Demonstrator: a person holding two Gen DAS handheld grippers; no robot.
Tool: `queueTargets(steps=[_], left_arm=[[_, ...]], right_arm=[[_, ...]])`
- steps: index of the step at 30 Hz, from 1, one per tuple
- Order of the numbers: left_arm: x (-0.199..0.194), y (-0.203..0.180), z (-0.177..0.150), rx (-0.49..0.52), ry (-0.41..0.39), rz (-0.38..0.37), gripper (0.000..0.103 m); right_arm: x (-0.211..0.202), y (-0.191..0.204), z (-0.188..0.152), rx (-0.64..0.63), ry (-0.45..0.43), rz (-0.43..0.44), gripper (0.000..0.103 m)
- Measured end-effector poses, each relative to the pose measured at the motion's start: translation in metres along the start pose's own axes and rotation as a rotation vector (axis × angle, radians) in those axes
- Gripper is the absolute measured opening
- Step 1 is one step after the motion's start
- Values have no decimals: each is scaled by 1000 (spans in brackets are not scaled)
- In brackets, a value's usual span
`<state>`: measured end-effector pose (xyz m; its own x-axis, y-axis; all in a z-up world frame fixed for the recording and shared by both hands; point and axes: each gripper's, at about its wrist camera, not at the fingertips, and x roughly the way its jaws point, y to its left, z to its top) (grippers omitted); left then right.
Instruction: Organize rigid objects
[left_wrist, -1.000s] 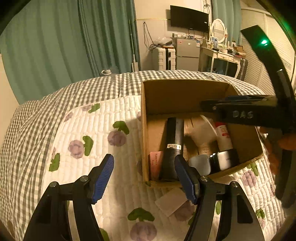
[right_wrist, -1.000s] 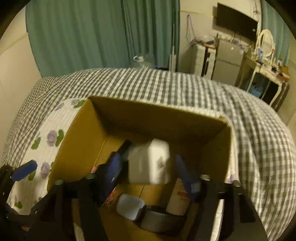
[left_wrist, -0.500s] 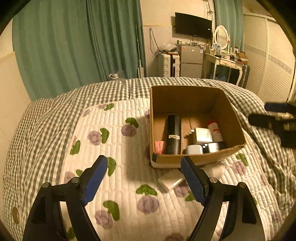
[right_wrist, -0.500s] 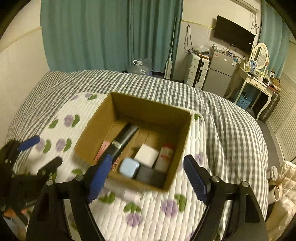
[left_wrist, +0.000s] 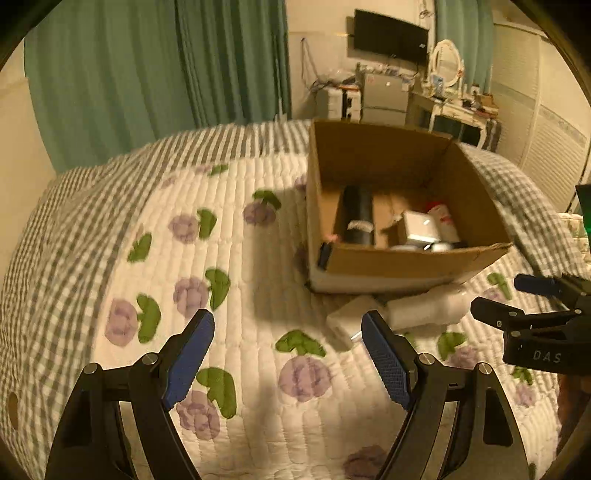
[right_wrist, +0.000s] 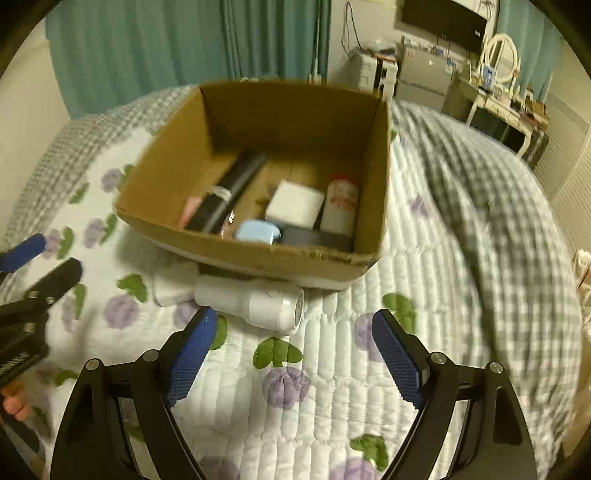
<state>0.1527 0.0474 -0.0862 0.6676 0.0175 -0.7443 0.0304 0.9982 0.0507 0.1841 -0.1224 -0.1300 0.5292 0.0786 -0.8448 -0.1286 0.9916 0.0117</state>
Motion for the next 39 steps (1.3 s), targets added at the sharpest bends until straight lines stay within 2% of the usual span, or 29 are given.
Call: queueTargets(steps=[9,11,15,18,20,22,24,29,30,31,35,38,39], left_arm=[[31,7,-11,-20,60,26,84],[32,7,-12,-12,61,32,84],[34,8,-16,-9,73,37,84],[36,7,-20,-2,84,42,84],[34,4,-21,8,85,42,84],[32,1,-21,19,80,32,84],[32,-4,-20,29,81,22,84],[39,-21,-15,77,104,0,84],[43,-26,-13,96,110,-4,84],[48,-31,-11,119,118,-9,84],[72,-46,-6,172,151,-32,84],[94,-57,-5,210,189,-43,84],[102,-60,-6,227,208,-25,84]], right_arm=[[61,-2,6,153,78,102,86],[76,1,5,186,97,158,86],[91,12,2,143,108,131,93],[91,18,-4,100,93,71,82],[84,16,-7,97,76,70,75],[73,11,-13,101,55,83,60],[63,6,-18,108,42,90,50],[49,-5,-33,138,18,102,40],[46,-6,-36,137,14,104,31],[44,-7,-39,136,8,100,29],[33,-18,-44,146,-6,97,29],[28,-27,-45,130,-7,63,29],[28,-32,-45,124,-8,53,30]])
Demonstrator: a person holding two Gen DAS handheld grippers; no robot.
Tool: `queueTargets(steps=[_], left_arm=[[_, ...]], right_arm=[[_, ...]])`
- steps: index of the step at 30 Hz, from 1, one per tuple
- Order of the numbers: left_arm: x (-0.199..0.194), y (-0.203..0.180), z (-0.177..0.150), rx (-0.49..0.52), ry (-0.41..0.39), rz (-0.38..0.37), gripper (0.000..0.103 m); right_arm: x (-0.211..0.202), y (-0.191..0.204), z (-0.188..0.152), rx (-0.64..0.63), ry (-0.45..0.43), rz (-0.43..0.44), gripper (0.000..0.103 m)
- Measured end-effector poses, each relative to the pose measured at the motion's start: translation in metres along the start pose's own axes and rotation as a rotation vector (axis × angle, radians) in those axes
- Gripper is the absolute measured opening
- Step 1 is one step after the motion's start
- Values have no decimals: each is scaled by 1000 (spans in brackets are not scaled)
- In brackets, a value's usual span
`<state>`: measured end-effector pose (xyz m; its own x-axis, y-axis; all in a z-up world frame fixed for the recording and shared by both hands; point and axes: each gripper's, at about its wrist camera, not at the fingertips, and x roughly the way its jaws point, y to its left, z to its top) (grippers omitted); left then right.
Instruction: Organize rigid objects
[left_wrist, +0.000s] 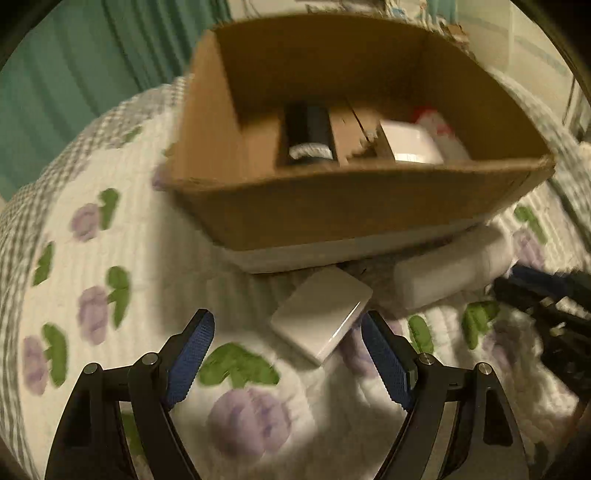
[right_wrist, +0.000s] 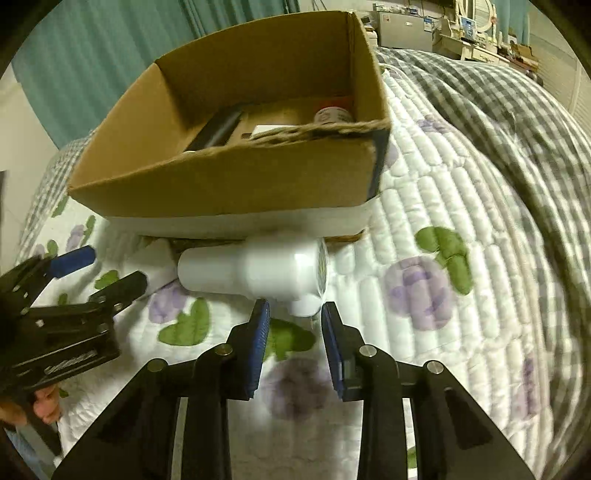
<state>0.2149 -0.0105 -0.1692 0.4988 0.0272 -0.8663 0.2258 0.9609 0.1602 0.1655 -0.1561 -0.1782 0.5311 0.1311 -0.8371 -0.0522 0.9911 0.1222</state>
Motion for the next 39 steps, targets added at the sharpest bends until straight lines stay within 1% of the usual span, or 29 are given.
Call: queueTargets(steps=[1,2,4,5,6,7,8,9,11,13,15,18,19,20,21,22,24,26,27,28,29,32,33,34,35,36,37,39], left_arm=[[7,-3,1,11,16,4,84],[12,-5,1,19,22,5,84],[16,-8,2,26,1,-4,82],[16,-9,4,31,-7,-15,82],[16,-9,4,37,-10,-32,75],[14,-10,4,46,-11,-62,59],[10,-12,2,59,-18,-75,59],[6,-13,1,64,-27,-63,57],[-3,-13,-2,73,-28,-54,53],[-15,-7,-4,42,-30,-52,51],[-33,4,-7,-10,-47,-45,48],[-59,21,-10,-107,-81,-62,43],[-68,26,-12,-135,-98,-62,40],[-77,30,-15,-151,-117,-55,37],[-81,31,-19,-164,-127,-49,30],[-85,32,-21,-177,-130,-50,26],[-84,35,-28,-198,-127,-70,24],[-80,35,-33,-189,-120,-80,24],[-76,37,-34,-192,-114,-82,24],[-74,38,-35,-199,-116,-89,24],[-68,36,-33,-202,-120,-95,24],[-67,35,-36,-198,-128,-103,24],[-69,35,-36,-196,-132,-107,24],[-71,35,-36,-199,-135,-111,24],[-72,35,-37,-202,-136,-116,24],[-74,36,-37,-205,-137,-126,24],[-77,36,-39,-206,-138,-131,24],[-80,35,-41,-204,-139,-131,24]], right_arm=[[0,-1,0,-7,6,-4,36],[1,0,1,-25,11,-13,39],[1,1,1,-52,3,-32,47],[2,3,1,-69,0,-41,48],[3,5,2,-87,-4,-52,49],[2,6,1,-106,-8,-59,52],[4,10,1,-127,-14,-61,54],[4,10,6,-150,-32,-66,59],[3,13,11,-187,-48,-77,60],[0,16,14,-224,-52,-69,60],[0,21,18,-265,-59,-61,60],[10,36,29,-347,-31,-53,60],[14,41,32,-358,-22,-40,63],[18,47,36,-372,-16,-36,63],[24,53,38,-392,-6,-38,63],[29,59,36,-414,11,-53,64],[40,68,37,-454,38,-99,65],[44,70,35,-456,41,-113,65],[42,69,34,-450,29,-113,62],[38,68,32,-442,15,-111,55],[31,65,30,-420,-3,-99,54],[15,51,22,-337,-24,-72,52],[10,46,17,-302,-32,-62,41],[5,42,12,-277,-46,-56,2],[-1,38,10,-254,-64,-75,0],[-3,35,9,-231,-52,-64,0],[-2,33,8,-225,-32,-35,0],[-2,33,3,-244,-10,-5,0]])
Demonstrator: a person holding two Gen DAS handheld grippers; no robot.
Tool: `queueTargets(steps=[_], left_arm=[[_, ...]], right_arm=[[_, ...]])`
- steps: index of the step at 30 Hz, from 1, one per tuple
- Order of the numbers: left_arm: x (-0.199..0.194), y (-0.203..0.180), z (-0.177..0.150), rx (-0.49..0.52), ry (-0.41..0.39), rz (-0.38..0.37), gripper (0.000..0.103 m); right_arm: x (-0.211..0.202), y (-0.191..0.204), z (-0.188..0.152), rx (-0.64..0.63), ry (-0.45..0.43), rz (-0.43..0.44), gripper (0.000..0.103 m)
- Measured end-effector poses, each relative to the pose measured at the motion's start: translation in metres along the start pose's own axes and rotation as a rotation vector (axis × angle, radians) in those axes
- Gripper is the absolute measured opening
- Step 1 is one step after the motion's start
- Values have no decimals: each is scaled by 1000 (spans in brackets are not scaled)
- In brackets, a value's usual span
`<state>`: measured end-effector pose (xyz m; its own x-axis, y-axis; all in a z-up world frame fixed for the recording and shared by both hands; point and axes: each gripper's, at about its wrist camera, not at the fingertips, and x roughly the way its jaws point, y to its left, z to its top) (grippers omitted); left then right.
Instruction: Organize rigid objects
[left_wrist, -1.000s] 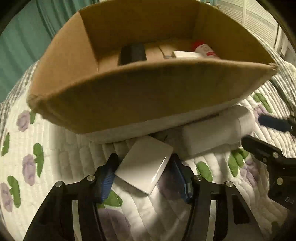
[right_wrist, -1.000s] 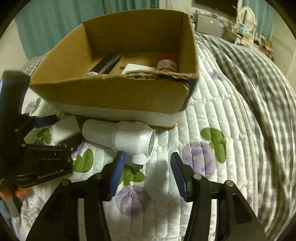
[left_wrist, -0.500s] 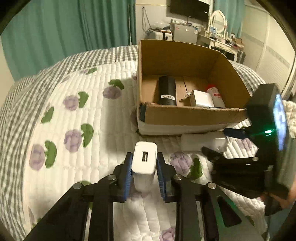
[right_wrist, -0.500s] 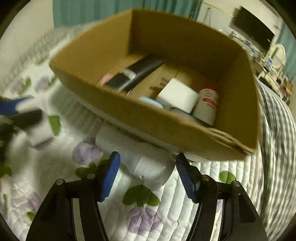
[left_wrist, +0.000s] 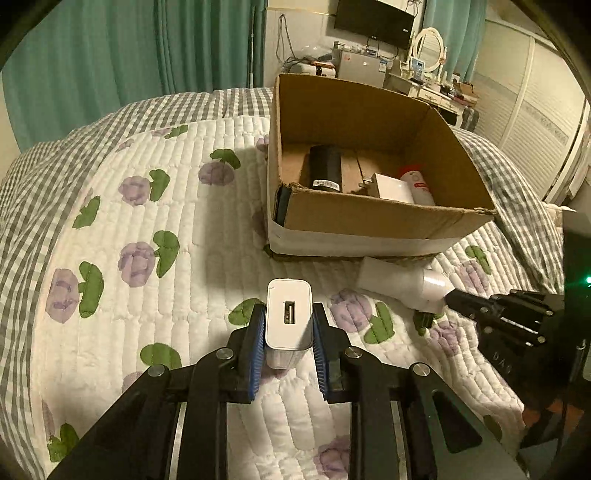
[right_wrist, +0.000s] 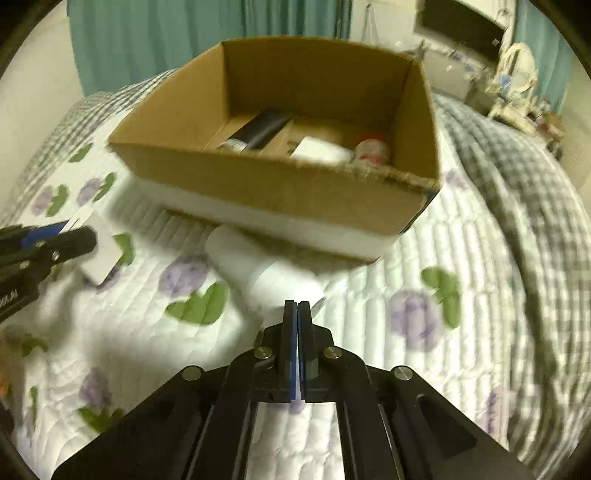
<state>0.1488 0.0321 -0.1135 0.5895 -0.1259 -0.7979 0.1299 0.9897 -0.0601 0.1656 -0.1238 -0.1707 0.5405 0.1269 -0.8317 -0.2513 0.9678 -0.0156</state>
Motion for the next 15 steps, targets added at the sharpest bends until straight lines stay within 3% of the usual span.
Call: queueTargets(steps=[1,3,4,5,6,7,11,15], left_arm=[[-2,0,-1,4,1,6,24],[-5,0,-2,5,-3,14,24],[-7,1,-2,1,-7,13,24],[-9,2,-1,-6,-11,11,24],[-10,2,-1,-8,-14,12,24],[-12,2,-1,-9,-18,12,24],[-15,-1,-1,-3,-23,16,24],[-13,-5,1,4,-28,12,24]], right_arm=[[0,1,-1,-18,4,15,0],[-5,7,-1,-70,-37,-50,1],[-6,9,1,-95,-49,-61,7],[-7,10,1,-109,-48,-51,15],[-6,11,3,-125,-40,-33,39],[-4,12,3,-149,-42,-42,55],[13,20,9,-243,-47,-87,55],[29,26,13,-318,-28,-79,55]])
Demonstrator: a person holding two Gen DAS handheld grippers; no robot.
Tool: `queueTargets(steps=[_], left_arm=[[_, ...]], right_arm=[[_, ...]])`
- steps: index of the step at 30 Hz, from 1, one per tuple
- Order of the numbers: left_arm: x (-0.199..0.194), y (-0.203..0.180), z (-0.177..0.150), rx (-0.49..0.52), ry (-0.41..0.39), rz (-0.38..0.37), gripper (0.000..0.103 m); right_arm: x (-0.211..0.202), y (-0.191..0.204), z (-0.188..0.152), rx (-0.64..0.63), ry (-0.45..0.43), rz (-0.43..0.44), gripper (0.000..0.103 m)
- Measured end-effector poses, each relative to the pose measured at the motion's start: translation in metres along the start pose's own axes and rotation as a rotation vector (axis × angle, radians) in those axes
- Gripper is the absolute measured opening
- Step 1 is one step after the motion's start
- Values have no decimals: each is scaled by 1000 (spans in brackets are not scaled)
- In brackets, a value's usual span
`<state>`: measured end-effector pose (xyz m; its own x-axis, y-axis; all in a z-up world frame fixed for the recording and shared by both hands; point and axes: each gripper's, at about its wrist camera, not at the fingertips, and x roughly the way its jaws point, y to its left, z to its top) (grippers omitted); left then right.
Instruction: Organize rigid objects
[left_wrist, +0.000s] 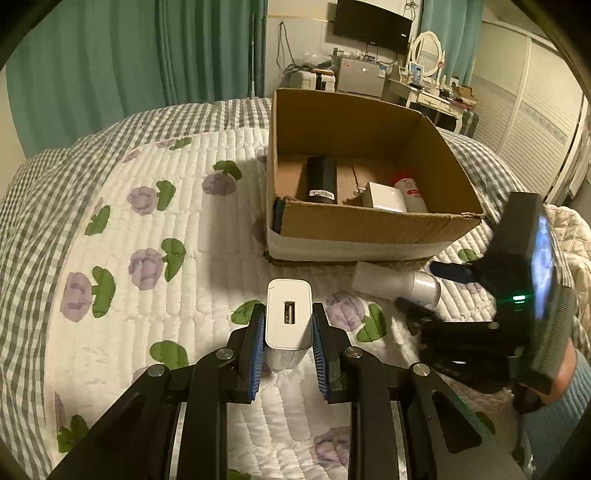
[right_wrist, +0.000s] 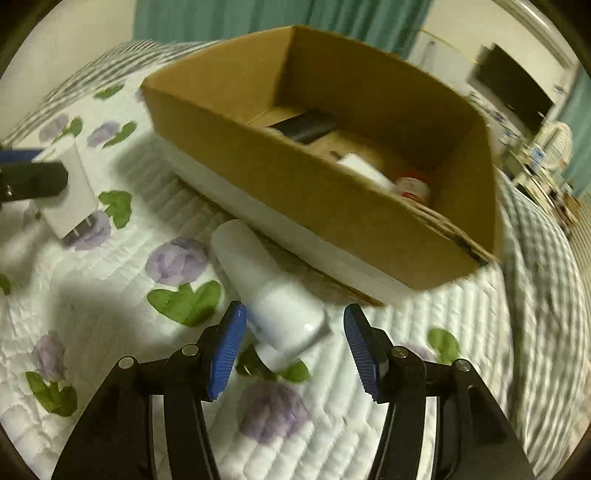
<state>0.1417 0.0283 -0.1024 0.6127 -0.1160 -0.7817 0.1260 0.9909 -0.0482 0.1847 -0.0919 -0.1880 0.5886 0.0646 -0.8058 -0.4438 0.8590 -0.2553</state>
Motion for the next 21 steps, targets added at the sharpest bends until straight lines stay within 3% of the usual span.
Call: queueTargets(steps=[5,10,16,21], left_arm=[[6,-2,-1,7,12,4,24],[5,-4,-2,4,17,23,24],[-20,-15,-5,-3,-4,-8,24],[-47,-32,2,26,-40,-25,24]], right_arm=[[26,5,11,1,53,-12,59],[12,13,5,9,43,-35,52],[-38,13,-13,147,-5,-63,52],[-86,8,-5,204,-79,-62,52]])
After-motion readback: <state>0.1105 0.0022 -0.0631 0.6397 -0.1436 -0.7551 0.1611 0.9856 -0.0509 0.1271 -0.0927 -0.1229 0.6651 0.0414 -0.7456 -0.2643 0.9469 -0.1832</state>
